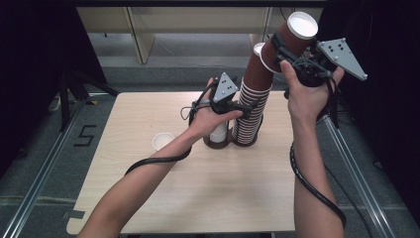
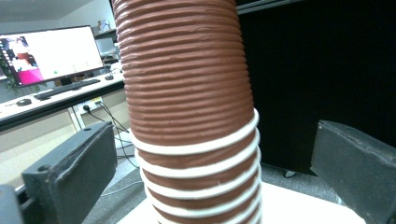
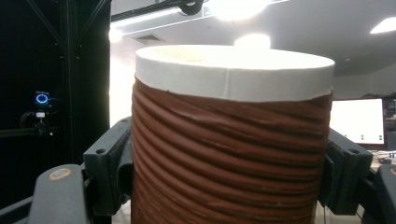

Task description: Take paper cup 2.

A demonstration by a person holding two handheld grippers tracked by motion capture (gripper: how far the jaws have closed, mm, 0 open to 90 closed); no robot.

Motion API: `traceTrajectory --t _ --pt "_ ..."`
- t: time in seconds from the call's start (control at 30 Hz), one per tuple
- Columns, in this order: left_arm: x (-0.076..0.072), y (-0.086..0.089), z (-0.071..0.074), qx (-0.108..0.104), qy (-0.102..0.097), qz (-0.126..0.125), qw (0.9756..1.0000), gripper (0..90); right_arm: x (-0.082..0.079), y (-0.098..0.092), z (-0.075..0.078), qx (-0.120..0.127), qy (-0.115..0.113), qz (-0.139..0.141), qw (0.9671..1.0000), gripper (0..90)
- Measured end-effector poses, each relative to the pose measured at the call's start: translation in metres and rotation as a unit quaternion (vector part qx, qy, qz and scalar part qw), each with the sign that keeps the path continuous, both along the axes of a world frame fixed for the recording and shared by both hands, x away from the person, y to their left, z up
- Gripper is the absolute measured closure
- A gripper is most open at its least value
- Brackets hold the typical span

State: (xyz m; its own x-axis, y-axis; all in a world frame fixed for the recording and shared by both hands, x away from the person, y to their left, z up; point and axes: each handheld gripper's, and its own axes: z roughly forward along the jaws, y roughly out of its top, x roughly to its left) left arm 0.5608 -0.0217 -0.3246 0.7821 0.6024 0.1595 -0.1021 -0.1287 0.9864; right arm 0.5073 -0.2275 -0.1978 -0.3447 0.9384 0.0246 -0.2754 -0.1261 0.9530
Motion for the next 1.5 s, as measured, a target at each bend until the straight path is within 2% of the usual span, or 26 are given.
traceTrajectory --t 0.37,0.4,0.63,0.67,0.73,0.8,1.03,1.33,1.5 --pt "-0.019 0.025 0.001 0.005 -0.007 0.000 1.0000 0.0 -0.014 -0.002 -0.007 0.001 0.004 0.000 1.0000 21.5" --pt "-0.020 0.027 0.001 0.004 -0.008 0.001 1.0000 0.0 -0.015 -0.002 -0.007 -0.003 -0.002 -0.002 1.0000 21.5" --pt "-0.032 0.036 -0.005 -0.002 -0.006 -0.004 1.0000 0.0 -0.024 -0.002 -0.015 -0.010 0.002 -0.005 0.9999 21.6" --pt "-0.035 0.038 -0.005 0.000 -0.009 -0.004 1.0000 0.0 -0.026 -0.001 -0.016 -0.002 0.010 -0.001 0.9999 21.5" --pt "-0.039 0.040 -0.005 -0.001 -0.009 -0.008 0.9999 0.0 -0.028 -0.002 -0.018 -0.008 0.007 -0.004 0.9999 21.6" --pt "-0.043 0.043 -0.005 -0.001 -0.011 -0.009 0.9999 0.0 -0.031 -0.002 -0.021 -0.001 0.012 0.001 0.9999 21.6" --pt "-0.057 0.054 -0.007 0.003 -0.012 -0.014 0.9998 0.0 -0.040 -0.002 -0.033 -0.006 0.020 0.005 0.9998 21.6" --pt "-0.074 0.064 -0.020 -0.003 -0.006 -0.020 0.9998 0.0 -0.054 0.010 -0.052 -0.010 0.037 0.023 0.9990 21.6" --pt "-0.085 0.070 -0.031 0.006 -0.003 -0.026 0.9996 0.0 -0.061 0.018 -0.067 -0.008 0.054 0.036 0.9979 21.6"
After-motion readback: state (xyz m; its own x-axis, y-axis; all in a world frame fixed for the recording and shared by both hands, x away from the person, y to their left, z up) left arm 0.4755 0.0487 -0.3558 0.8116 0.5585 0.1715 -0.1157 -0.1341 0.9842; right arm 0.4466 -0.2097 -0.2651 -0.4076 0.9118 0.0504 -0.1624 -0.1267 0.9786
